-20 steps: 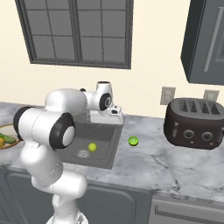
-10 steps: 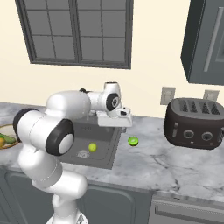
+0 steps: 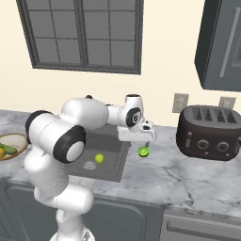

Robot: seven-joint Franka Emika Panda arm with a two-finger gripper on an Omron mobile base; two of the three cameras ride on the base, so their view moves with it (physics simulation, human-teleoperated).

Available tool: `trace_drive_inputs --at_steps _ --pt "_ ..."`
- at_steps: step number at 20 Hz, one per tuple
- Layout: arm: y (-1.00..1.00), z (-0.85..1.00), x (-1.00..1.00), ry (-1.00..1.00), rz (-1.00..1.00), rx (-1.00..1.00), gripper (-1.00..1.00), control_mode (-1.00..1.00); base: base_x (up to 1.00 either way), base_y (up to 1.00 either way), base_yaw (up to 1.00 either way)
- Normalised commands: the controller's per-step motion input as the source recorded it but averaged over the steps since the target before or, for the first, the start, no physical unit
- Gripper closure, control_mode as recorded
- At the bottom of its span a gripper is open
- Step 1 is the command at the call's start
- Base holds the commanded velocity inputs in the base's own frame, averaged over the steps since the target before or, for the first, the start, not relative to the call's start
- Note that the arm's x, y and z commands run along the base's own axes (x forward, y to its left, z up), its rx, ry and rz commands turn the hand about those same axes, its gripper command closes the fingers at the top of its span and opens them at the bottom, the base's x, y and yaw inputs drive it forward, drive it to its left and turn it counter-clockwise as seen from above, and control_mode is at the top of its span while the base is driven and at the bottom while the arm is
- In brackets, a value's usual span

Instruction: There is a mixed pile of frozen fruits and vegetables on the counter. Locate all the frozen vegetables and place the items in a bowl on the counter. Take all the frozen fruits and defrost them in a running sink.

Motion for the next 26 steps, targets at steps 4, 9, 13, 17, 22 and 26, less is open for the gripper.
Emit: trace_drive_inputs --at_steps 4,9,13,17,22,26 --pt "-0.04 -0.21 0.33 -0.02 0.0 0.0 -1.0 -1.0 0.0 0.0 0.0" --pt "-0.15 -0.24 0.36 -0.04 0.0 0.02 -1.0 -1.0 0.0 0.0 0.0" --pt "-0.27 -0.26 0.34 -0.06 0.0 0.05 -1.0 -1.0 0.0 0.0 0.0" --pt "-0.05 -0.1 0.03 -0.04 0.01 0.05 -1.0 -1.0 0.0 0.0 0.0" --pt "0.08 -0.08 -0.14 0.01 -0.02 0.01 -1.0 -1.0 0.0 0.0 0.0" --pt "0.1 -0.06 -0.08 0.03 -0.04 0.0 -1.0 -1.0 0.0 0.0 0.0"
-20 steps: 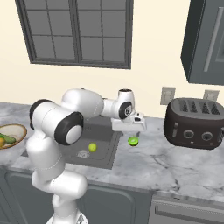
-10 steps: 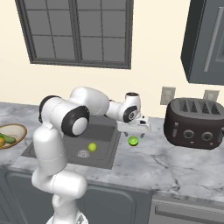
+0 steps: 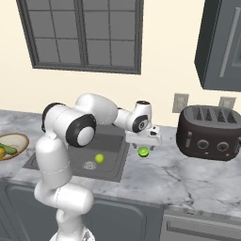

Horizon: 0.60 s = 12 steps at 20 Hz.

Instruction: There is a mixed pile of frozen fruits and vegetables on the counter. Locate all the frozen vegetables and place the items in a bowl on the counter. Take all the frozen fruits and defrost them in a running sink.

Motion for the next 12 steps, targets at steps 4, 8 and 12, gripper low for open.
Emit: trace_drive_inputs --at_steps 4,8,12 --pt "0.02 -0.09 0.0 0.0 0.0 0.0 -1.0 -1.0 0.0 0.0 0.0" --pt "0.0 -0.25 0.0 0.0 0.0 0.0 -1.0 -1.0 0.0 0.0 0.0" --pt "0.0 -0.23 0.0 0.0 0.0 0.0 -1.0 -1.0 0.0 0.0 0.0"
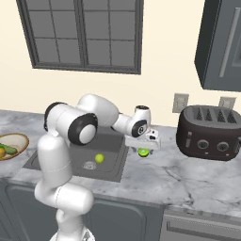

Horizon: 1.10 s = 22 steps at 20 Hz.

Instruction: There is a mixed pile of frozen fruits and vegetables on the counter. Locate all the frozen vegetables and place the items in a bowl on the counter. Take all the frozen fruits and defrost them in a running sink.

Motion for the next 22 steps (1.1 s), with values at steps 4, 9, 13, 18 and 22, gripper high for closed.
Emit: trace_drive_inputs --at_steps 4,9,13,18,22 --pt "0.0 -0.21 0.01 0.0 0.0 0.0 -1.0 -1.0 0.0 0.0 0.0" --pt "0.02 -0.05 0.0 0.0 0.0 0.0 1.0 -1.0 0.0 0.0 0.0" --pt "0.0 0.0 0.0 0.0 0.0 0.0 1.0 -1.0 0.0 0.0 0.0" --pt "0.1 0.3 -0.05 0.0 0.01 -0.06 1.0 -1.0 0.0 0.0 0.0" --pt "0.43 0.56 -0.01 -0.08 0.01 0.0 1.0 -1.0 0.0 0.0 0.0"
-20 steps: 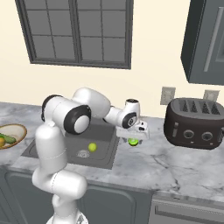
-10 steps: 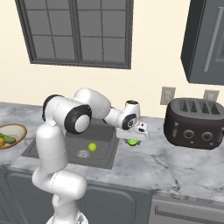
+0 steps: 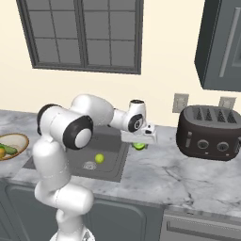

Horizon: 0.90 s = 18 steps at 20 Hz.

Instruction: There is a mixed pile of frozen fruits and vegetables on the counter. Locate all the frozen vegetables and place the items in a bowl on the counter. Take all the frozen fruits and defrost them in a running sink.

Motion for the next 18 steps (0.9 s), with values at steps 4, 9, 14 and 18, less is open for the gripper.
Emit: trace_drive_inputs --at_steps 4,9,14,18 --pt "0.65 0.5 -0.01 -0.13 0.0 0.0 1.0 -1.0 0.0 0.0 0.0" --pt "0.75 0.43 0.0 -0.08 -0.01 0.01 1.0 -1.0 0.0 0.0 0.0" --pt "0.75 0.07 0.0 -0.04 0.0 0.06 1.0 -1.0 0.0 0.0 0.0" --pt "0.7 -0.08 0.01 0.01 0.0 0.06 1.0 -1.0 0.0 0.0 0.0"
